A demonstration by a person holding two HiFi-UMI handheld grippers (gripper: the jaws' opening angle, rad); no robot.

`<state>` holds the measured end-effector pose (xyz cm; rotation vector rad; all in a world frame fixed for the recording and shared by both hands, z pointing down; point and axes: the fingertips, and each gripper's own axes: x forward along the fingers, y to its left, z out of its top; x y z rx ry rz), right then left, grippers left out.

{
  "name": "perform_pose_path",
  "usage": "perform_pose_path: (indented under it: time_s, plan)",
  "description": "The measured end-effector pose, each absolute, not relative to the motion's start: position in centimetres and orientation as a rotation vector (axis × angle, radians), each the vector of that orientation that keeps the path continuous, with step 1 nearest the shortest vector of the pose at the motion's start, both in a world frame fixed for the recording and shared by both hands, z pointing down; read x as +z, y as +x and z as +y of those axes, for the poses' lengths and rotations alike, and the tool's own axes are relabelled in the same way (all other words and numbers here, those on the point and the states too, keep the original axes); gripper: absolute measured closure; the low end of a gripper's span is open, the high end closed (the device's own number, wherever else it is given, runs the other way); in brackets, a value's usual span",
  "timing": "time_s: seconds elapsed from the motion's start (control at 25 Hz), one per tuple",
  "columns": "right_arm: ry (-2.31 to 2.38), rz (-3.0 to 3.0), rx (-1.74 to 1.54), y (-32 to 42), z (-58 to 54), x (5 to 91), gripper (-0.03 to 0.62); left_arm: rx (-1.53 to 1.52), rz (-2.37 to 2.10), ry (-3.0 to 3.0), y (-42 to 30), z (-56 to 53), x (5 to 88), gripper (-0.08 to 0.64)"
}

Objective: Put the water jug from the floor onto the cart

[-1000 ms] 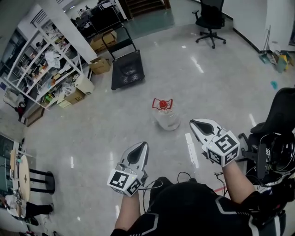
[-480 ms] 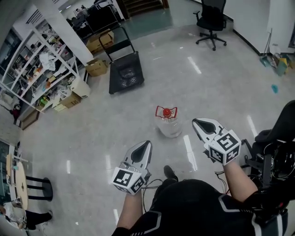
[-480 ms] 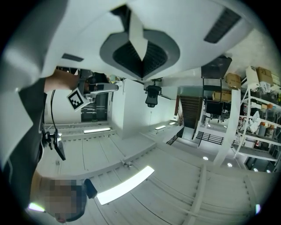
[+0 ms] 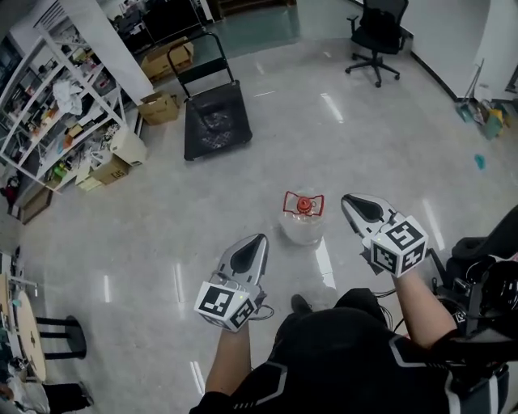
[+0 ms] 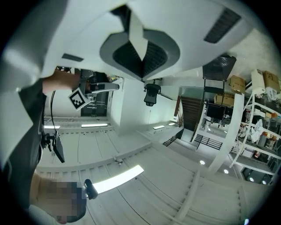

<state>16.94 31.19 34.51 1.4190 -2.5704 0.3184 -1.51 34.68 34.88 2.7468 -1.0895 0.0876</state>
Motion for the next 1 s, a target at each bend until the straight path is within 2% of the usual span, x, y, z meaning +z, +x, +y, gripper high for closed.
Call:
perform_pose_path:
  time_s: [0.28,0.44,0.72,1.0]
  plan:
    - [1.417,-2.541,0.391,18.8,23.9,37.5,0.580,0.131,-1.069,2.701,0.8,28.7,37.3,0.569]
    - [1.382,-2.524,0.473,20.9,17.7,41.2,0.536,0.199,-1.104,2.686,2.9,23.7,38.4,0.569]
    - [1.287,-2.447,0.697,25.3,7.7,50.0,0.475,0.328,-1.158,2.552,7.1,14.6,42.9,0.569]
    - [1.171,-2.274,0.951,26.4,5.3,62.9,0.430,0.420,-1.114,2.400,9.4,10.7,52.1,0.569]
